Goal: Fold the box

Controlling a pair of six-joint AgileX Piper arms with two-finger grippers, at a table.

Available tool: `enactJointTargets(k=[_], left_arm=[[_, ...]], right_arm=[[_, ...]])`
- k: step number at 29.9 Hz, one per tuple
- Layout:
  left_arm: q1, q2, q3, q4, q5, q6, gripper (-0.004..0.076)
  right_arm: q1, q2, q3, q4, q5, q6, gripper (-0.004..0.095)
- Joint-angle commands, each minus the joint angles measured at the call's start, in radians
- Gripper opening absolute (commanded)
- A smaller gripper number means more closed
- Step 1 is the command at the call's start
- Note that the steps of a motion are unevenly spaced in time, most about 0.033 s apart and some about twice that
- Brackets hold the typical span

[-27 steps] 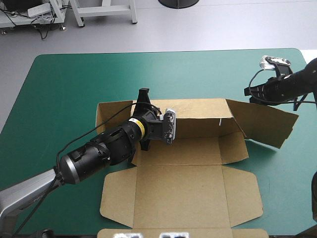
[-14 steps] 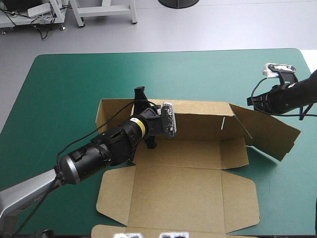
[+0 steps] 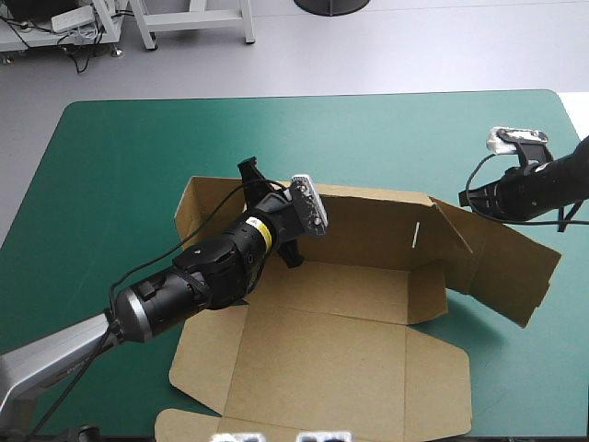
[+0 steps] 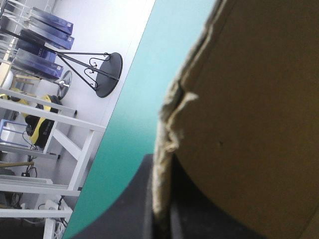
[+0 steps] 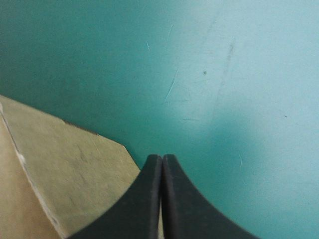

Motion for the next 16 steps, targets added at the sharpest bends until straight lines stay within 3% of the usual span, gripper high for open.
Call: enactJointTargets(k=[1,7,16], left_arm=[[-0.005,-0.03,-0.03,0.075,-0.001,-0.097,-0.001],[-0.005,-0.03,-0.03,0.075,-0.001,-0.09,-0.001],[-0.005,-0.03,-0.023,0.02,-0.001,0.092,-0.001]], right_arm=[[0.001,-0.052,-0.02,-0.003,0.045,-0.012,-0.002],[0.001,-0.087,-0.007,0.028,0.045,0.0,-0.002],[0.001,-0.188,0.177,0.14,0.023,-0.148,-0.002]])
